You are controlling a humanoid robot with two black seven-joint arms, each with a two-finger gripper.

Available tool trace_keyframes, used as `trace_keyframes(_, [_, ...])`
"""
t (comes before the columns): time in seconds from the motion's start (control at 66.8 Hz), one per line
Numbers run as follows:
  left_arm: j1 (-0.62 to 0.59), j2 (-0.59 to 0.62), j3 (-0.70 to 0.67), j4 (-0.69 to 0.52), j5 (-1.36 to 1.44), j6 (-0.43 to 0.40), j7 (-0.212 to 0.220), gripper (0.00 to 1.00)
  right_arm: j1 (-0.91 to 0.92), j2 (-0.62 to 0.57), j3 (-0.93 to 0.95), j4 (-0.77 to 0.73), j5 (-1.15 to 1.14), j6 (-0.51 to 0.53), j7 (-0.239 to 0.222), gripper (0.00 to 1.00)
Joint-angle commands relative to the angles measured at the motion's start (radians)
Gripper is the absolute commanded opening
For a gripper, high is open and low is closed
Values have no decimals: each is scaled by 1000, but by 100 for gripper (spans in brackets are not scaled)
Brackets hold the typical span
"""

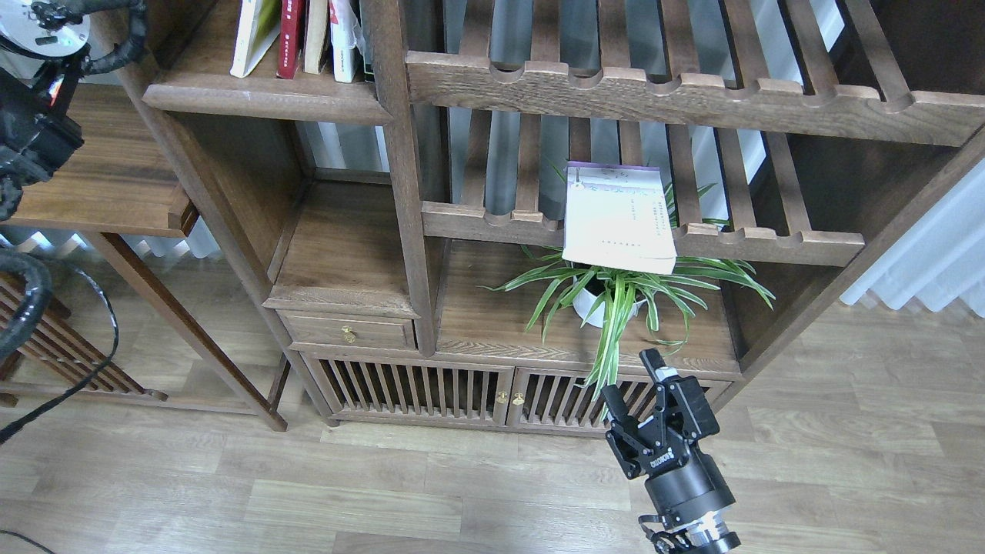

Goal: Organize books on shelf
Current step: 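Reach the right gripper up to the white book beside the plant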

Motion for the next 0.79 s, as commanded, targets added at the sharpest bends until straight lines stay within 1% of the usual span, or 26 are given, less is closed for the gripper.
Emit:
trace_keyframes(0.0, [59,79,-8,-108,-12,0,13,73,-13,-7,-4,21,0,0,-1,99])
trace_keyframes(0.045, [93,122,-8,-168,-44,0,30,74,-15,-7,-4,30,0,0,-2,99])
trace_keyframes(0.06, [112,145,-8,-203,-69,0,47,74,-15,-9,-4,32,0,0,-2,99])
trace_keyframes(0.075, [123,157,-8,-220,-82,0,55,75,-15,-9,-4,33,0,0,-2,99])
trace_keyframes(0.12, [171,223,-5,-307,-164,0,111,76,-16,-9,-5,35,-2,0,-4,99])
trace_keyframes(0.15, [197,257,-4,-355,-205,0,141,78,-16,-9,-7,36,-2,0,-4,99])
trace_keyframes(0.165, [221,290,-4,-398,-245,0,165,80,-16,-9,-7,38,-2,0,-4,99])
trace_keyframes(0.195, [263,344,-4,-462,-300,0,188,84,-16,-9,-8,39,-2,0,-4,99])
trace_keyframes(0.21, [271,356,-4,-473,-311,0,193,85,-16,-9,-8,39,-2,0,-4,99])
trace_keyframes(0.225, [296,396,-4,-514,-343,0,202,87,-16,-7,-10,39,-3,0,-4,99])
trace_keyframes(0.315, [357,488,-2,-603,-414,0,205,92,-9,-2,-11,39,-6,0,-4,99])
trace_keyframes(0.359, [389,525,-2,-639,-448,0,205,96,-4,2,-14,39,-6,0,-4,99])
trace_keyframes(0.374, [425,556,-1,-666,-490,0,208,98,0,5,-14,39,-8,0,-4,99])
trace_keyframes(0.539, [527,567,22,-674,-584,0,214,100,14,5,-16,39,-11,0,-2,99])
trace_keyframes(0.644, [590,564,53,-674,-592,0,214,100,25,5,-16,39,-14,0,-2,99])
trace_keyframes(0.779, [711,570,96,-674,-612,0,213,100,69,5,-17,22,-37,0,1,99])
